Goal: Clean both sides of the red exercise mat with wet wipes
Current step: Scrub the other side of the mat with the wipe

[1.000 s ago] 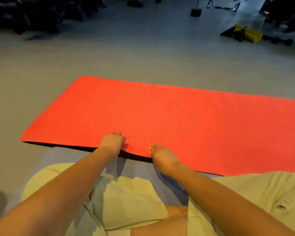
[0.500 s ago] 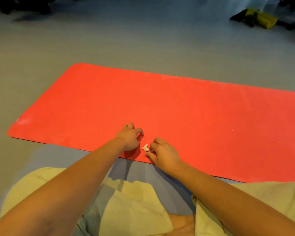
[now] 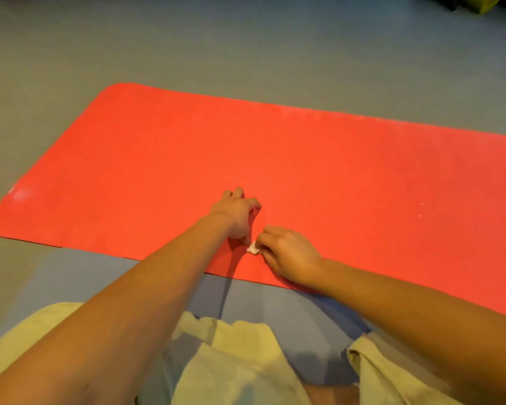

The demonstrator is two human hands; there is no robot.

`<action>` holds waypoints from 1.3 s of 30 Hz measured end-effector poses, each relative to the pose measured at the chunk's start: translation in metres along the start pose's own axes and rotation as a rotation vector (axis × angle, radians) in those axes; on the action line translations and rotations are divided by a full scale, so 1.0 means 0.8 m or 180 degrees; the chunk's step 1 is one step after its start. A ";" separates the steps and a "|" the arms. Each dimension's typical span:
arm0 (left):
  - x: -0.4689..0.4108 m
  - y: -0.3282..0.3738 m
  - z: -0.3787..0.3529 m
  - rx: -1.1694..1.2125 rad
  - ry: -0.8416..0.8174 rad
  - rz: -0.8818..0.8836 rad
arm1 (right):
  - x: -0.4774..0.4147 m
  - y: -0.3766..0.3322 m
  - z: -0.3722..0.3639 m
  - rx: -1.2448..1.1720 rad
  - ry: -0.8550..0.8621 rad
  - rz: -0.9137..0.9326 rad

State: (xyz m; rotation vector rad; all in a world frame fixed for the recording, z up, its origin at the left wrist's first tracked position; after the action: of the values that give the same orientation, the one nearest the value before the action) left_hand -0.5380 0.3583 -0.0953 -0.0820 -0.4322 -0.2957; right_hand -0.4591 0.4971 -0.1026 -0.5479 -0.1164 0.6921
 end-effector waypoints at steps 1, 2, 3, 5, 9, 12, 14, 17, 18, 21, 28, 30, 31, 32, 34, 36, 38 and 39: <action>-0.002 -0.001 0.001 -0.0011 0.0028 -0.0013 | -0.013 0.010 0.006 0.0002 0.0143 -0.0187; -0.003 -0.002 0.003 0.0013 0.0073 -0.0024 | -0.024 0.020 0.013 0.0004 0.0274 -0.0375; -0.005 -0.003 0.005 0.0075 0.0131 -0.0022 | -0.034 0.028 0.017 -0.0003 0.0378 -0.0527; -0.007 -0.006 0.008 0.0218 0.0251 0.0007 | -0.045 0.034 0.021 -0.0081 0.0411 -0.0688; -0.013 -0.008 0.008 0.0259 0.0331 0.0138 | -0.031 0.019 0.020 -0.0438 0.0142 -0.0514; -0.022 -0.012 0.007 0.0251 0.0276 0.0207 | -0.001 0.002 0.013 -0.0498 -0.0146 -0.0191; -0.024 -0.012 0.006 0.0219 0.0254 0.0237 | 0.011 -0.004 0.008 -0.0407 -0.0218 0.0072; -0.031 -0.014 0.003 0.0203 0.0237 0.0288 | -0.007 0.013 0.008 -0.0363 -0.0158 0.0066; -0.034 -0.016 0.003 0.0221 0.0212 0.0299 | -0.020 0.022 0.011 -0.0342 -0.0046 -0.0013; -0.038 -0.025 0.003 0.0256 0.0161 0.0337 | -0.067 0.063 0.030 -0.0178 0.0498 -0.0430; -0.060 -0.030 0.017 0.0638 0.0588 0.0343 | -0.093 0.079 0.043 -0.0143 0.0554 -0.0601; -0.059 -0.026 0.008 0.0592 0.1077 0.0281 | -0.069 0.064 0.034 -0.0081 0.0393 -0.0271; -0.058 -0.022 0.001 0.0580 0.1244 0.0269 | -0.060 0.060 0.032 -0.0031 0.0315 -0.0107; -0.056 -0.019 -0.004 0.0552 0.1379 0.0262 | -0.058 0.061 0.033 0.0031 0.0265 0.0013; -0.055 -0.014 -0.007 0.0469 0.1580 0.0245 | -0.073 0.075 0.040 0.0141 0.0293 0.0071; -0.057 -0.013 -0.004 0.0438 0.1700 0.0257 | -0.108 0.099 0.055 0.0265 0.0471 -0.0097; -0.060 -0.013 -0.001 0.0413 0.1700 0.0294 | -0.150 0.130 0.077 0.0397 0.0650 -0.0448; -0.061 -0.012 0.000 0.0386 0.1681 0.0311 | -0.170 0.145 0.087 0.0468 0.0674 -0.0643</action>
State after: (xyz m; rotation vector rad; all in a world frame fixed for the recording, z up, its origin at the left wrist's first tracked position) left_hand -0.5834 0.3619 -0.1157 0.0934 0.0788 -0.1840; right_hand -0.6495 0.5154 -0.0930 -0.4578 0.0761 0.4386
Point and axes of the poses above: each hand's wrist, its own x-axis away from the middle knuckle, its own z-axis out of the back of the hand, y = z × x, the point moved 5 cm from there along -x, towards the middle knuckle, and after that the axes turned 10 degrees about -x, right-handed, at the moved point
